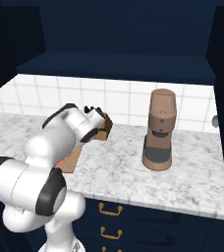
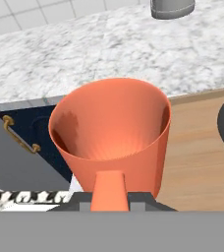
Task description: Pick the kettle from the counter and place it on the tray. Then pick the mug from the cabinet and place it on the tray. Then close the cabinet doors.
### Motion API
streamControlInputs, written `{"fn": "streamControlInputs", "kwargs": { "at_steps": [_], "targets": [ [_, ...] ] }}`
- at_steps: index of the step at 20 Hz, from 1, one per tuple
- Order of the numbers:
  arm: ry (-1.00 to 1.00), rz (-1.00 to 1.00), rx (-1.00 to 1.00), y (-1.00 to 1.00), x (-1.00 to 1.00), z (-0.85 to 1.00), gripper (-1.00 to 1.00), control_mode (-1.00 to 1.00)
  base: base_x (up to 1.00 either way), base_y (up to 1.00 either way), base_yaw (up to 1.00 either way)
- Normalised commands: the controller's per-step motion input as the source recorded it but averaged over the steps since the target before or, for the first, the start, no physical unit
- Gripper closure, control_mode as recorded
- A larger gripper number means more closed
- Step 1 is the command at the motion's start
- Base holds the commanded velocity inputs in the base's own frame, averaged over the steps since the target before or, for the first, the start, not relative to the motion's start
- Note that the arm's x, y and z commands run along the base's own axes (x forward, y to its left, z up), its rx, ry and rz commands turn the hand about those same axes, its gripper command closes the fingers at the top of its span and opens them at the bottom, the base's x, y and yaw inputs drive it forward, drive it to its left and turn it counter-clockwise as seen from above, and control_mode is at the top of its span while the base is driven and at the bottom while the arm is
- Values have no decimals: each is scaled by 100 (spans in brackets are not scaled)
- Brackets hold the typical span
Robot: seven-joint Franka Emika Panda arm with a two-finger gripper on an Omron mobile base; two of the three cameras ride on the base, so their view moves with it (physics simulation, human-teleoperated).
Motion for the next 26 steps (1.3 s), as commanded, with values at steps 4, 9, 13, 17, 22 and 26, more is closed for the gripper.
{"fn": "streamControlInputs", "kwargs": {
  "at_steps": [4,9,13,17,22,26],
  "targets": [
    [0,0,1,16,32,-36,100,-100,0,0,0],
    [0,0,1,7,28,-31,100,-100,0,0,0],
    [0,0,0,5,21,-26,100,-100,0,0,0],
    [0,0,2,3,22,-17,100,-100,0,0,0],
    [0,0,1,8,26,-18,100,-100,0,0,0],
    [0,0,1,4,20,-21,100,-100,0,0,0]
  ]
}}
